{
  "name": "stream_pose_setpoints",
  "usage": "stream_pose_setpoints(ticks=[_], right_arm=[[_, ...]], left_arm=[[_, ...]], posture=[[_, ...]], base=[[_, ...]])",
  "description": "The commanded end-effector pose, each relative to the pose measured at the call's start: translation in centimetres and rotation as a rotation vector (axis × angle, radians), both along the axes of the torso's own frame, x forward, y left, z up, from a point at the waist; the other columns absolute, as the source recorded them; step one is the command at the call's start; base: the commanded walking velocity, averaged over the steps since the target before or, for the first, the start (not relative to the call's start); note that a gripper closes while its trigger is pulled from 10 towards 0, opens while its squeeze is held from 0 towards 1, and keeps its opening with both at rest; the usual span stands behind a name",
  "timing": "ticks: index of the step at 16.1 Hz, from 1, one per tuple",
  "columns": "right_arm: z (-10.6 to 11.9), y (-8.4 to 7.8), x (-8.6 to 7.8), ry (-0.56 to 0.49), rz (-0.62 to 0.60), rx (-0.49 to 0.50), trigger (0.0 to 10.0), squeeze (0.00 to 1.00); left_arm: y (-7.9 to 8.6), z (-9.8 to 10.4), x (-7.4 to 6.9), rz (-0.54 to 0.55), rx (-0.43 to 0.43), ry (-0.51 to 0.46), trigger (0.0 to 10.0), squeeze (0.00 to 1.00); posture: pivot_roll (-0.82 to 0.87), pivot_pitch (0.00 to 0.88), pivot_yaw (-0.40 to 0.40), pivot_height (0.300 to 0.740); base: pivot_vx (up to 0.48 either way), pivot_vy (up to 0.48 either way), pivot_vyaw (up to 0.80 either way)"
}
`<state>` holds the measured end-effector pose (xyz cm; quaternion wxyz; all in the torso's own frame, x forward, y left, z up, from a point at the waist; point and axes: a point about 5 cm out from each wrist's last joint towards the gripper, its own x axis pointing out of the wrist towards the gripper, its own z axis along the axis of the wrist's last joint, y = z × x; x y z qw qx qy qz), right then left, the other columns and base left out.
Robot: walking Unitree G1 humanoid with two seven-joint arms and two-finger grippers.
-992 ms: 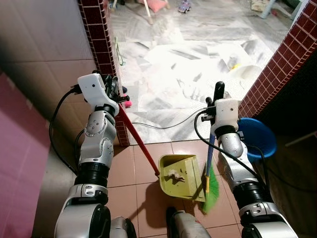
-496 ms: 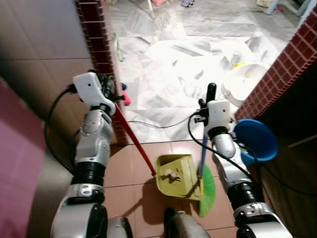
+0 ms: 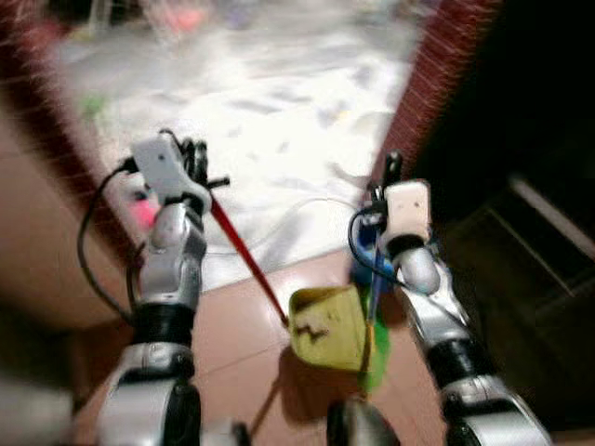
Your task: Sweep floor
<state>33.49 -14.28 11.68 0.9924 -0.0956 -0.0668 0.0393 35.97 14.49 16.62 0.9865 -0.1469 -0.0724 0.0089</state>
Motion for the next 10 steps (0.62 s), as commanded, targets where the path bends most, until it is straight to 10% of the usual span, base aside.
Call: stream_pose_setpoints(ticks=[1,10], right_arm=[[0.5,-0.1,0.2,-0.018,-0.001,-0.013,10.0,0.0],[0.3,-0.2,0.0,-0.012,0.016,-0.006,10.0,0.0]], left_arm=[[-0.2,0.9,0.2,0.004,-0.04,-0.029,10.0,0.0],[1.0,1.4,0.4,0.039,-0.015,-0.051,10.0,0.0]], posture=[[-0.07,0.019,-0.005,0.74],[-0.06,0.018,-0.001,0.74]], base=[[0.0,0.0,-0.46],[0.0,0.0,0.0]])
